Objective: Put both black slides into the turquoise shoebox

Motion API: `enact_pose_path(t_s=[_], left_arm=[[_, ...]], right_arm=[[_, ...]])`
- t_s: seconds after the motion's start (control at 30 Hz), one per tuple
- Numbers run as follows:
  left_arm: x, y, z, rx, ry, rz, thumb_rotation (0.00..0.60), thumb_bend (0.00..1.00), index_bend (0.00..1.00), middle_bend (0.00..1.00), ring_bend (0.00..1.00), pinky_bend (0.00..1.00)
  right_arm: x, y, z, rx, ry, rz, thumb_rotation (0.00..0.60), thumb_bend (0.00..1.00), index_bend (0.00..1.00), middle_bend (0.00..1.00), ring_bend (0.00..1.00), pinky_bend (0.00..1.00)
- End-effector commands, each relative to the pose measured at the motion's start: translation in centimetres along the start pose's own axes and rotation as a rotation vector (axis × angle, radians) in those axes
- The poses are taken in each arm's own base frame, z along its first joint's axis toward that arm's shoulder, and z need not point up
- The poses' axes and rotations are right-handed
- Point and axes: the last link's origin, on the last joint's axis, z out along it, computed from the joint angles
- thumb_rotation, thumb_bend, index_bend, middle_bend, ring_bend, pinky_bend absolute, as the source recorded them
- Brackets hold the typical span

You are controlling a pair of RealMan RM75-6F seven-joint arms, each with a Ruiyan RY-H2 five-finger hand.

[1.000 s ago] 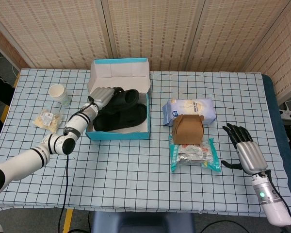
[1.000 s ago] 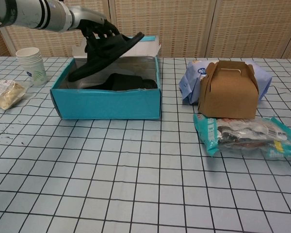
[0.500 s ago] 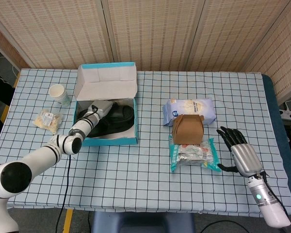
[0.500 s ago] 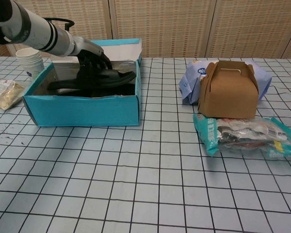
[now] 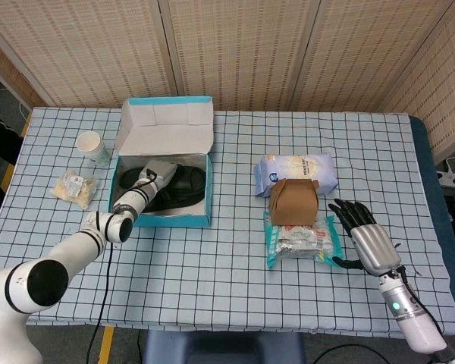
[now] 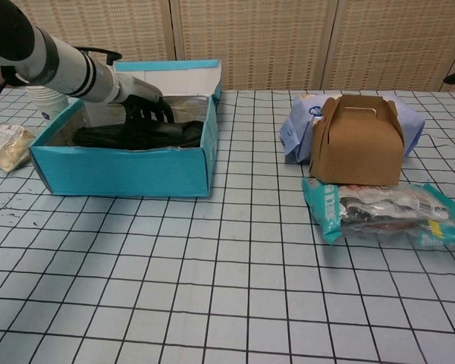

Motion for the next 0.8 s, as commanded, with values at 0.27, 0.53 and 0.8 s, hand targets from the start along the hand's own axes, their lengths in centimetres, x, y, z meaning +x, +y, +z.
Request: enact_pose_path(t_s=[0.27,0.53,0.8], left_arm=[[1.4,0.7,-1.4,-0.071,0.103,-0.051,0.6,0.51,0.0,0.0,0.0,0.21],[2.8,-0.2,-4.4,-0.166,0.169,-0.191,0.6,0.48,0.0,0.0,0.0,0.13],[3.6,-0.8,-6.2,-0.233,0.212,-0.257,0.6,0.47,0.0,0.0,0.0,0.09]], right_arm=[[0.3,-0.2,-0.5,0.006,0.013,0.0,0.6,0.03,0.0,0.0,0.0,0.0],[0.3,-0.2,-0.8,0.002,0.012,-0.003,0.6,0.03,0.0,0.0,0.0,0.0],[0.2,-0.4,-0.9,0.005,0.011,-0.001,0.6,0.03,0.0,0.0,0.0,0.0]])
